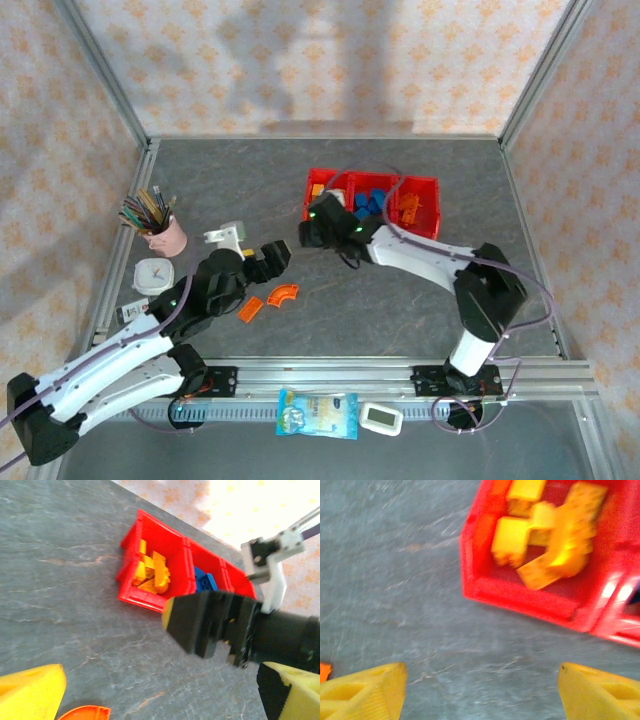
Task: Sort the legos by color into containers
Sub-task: Pick up the lego from the middle-left of the table.
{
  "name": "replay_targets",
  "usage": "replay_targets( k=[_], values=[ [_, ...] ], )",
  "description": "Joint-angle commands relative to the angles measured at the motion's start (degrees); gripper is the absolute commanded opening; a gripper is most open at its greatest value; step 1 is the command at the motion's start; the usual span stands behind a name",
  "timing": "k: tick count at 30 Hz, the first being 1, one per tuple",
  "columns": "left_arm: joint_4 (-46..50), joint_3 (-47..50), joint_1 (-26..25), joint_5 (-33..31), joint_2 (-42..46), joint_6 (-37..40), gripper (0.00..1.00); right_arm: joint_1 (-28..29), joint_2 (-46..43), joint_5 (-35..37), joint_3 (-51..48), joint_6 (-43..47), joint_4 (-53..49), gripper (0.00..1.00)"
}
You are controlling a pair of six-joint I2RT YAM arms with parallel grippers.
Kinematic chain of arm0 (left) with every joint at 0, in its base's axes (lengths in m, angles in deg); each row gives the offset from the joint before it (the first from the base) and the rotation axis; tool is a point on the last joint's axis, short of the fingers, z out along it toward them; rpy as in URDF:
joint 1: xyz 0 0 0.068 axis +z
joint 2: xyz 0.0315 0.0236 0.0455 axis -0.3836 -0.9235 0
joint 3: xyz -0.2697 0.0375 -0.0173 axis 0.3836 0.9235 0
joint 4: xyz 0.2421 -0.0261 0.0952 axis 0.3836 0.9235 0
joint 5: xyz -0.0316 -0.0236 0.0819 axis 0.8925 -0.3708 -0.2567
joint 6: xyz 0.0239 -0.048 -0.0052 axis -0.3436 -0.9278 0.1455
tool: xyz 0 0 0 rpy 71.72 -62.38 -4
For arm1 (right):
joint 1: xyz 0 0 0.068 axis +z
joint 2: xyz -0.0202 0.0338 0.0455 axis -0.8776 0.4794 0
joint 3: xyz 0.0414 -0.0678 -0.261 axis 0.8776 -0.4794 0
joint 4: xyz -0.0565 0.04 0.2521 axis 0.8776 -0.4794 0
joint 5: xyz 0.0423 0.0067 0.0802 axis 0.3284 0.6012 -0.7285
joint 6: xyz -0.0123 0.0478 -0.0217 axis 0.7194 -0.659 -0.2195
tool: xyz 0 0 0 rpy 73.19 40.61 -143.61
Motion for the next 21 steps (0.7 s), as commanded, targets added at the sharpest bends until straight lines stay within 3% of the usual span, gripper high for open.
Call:
replay_targets(
  k=[1, 13, 21],
  values=[
    [7.4, 1.0, 0.7, -4.5, 4.4, -3.6, 0.99, 4.0, 5.0, -0.5, 4.3, 1.4, 1.7, 0.8],
    [24.1, -1.6, 0.8, -13.2, 16.0, -11.2, 0.99, 12.6, 20.5, -4.5, 19.7, 6.5, 1.1, 0.83],
    [31.8, -4.2, 0.9, -18.4, 20.0, -15.6, 0.99, 14.1, 26.9, -4.4, 26.1, 6.5, -1.8, 0.75]
  ],
)
